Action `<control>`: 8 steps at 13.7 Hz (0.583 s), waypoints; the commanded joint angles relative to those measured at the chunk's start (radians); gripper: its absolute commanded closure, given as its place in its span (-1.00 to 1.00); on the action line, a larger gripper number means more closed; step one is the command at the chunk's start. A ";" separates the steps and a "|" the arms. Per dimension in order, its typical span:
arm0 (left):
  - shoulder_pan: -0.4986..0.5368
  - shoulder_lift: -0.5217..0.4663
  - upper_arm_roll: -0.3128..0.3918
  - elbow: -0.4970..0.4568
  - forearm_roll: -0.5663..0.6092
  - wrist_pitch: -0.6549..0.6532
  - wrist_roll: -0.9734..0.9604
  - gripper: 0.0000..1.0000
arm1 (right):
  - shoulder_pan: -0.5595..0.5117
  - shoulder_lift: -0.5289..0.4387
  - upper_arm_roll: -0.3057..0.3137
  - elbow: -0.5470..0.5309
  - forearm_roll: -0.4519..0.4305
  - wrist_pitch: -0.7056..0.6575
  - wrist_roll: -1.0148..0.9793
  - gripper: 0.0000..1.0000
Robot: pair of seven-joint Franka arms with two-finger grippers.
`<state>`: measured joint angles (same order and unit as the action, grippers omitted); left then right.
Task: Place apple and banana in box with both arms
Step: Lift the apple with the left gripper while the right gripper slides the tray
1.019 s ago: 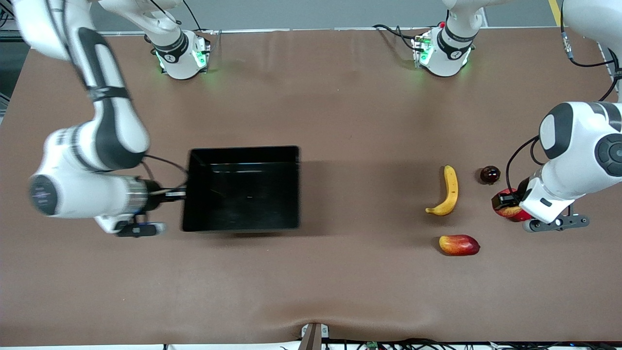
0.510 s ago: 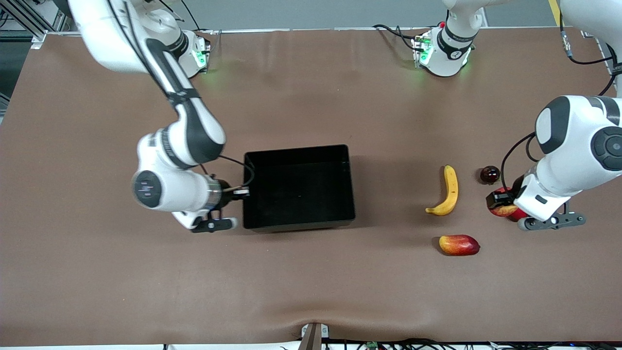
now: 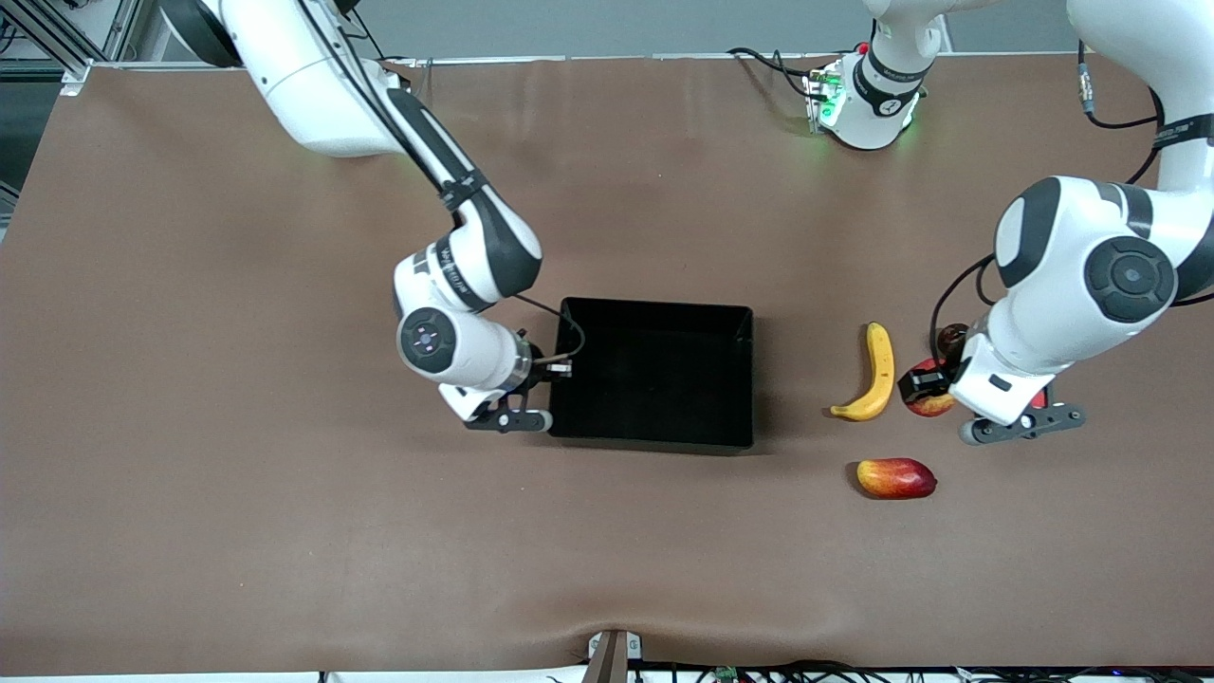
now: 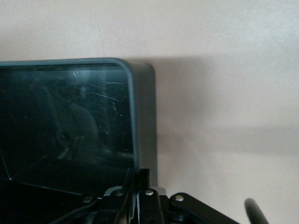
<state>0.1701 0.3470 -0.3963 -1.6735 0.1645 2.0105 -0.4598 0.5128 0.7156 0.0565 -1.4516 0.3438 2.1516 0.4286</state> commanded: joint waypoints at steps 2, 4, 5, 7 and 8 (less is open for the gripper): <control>-0.067 0.056 -0.006 0.075 -0.005 -0.018 -0.101 1.00 | -0.022 -0.024 -0.015 0.025 -0.063 -0.009 0.001 -1.00; -0.101 0.072 -0.006 0.074 0.001 -0.018 -0.138 1.00 | -0.066 -0.042 -0.026 0.057 -0.071 -0.016 0.002 -1.00; -0.106 0.079 -0.007 0.072 0.006 -0.015 -0.143 1.00 | -0.095 -0.063 -0.027 0.071 -0.072 -0.018 0.002 -1.00; -0.161 0.082 -0.004 0.058 0.007 0.011 -0.148 1.00 | -0.151 -0.114 -0.040 0.077 -0.100 -0.018 -0.013 -1.00; -0.181 0.084 -0.006 0.058 0.007 0.016 -0.190 1.00 | -0.168 -0.137 -0.040 0.077 -0.126 -0.019 -0.016 -1.00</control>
<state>0.0279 0.4274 -0.4020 -1.6296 0.1643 2.0205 -0.5994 0.3848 0.6418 0.0085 -1.3595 0.2594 2.1500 0.4176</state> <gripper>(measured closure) 0.344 0.057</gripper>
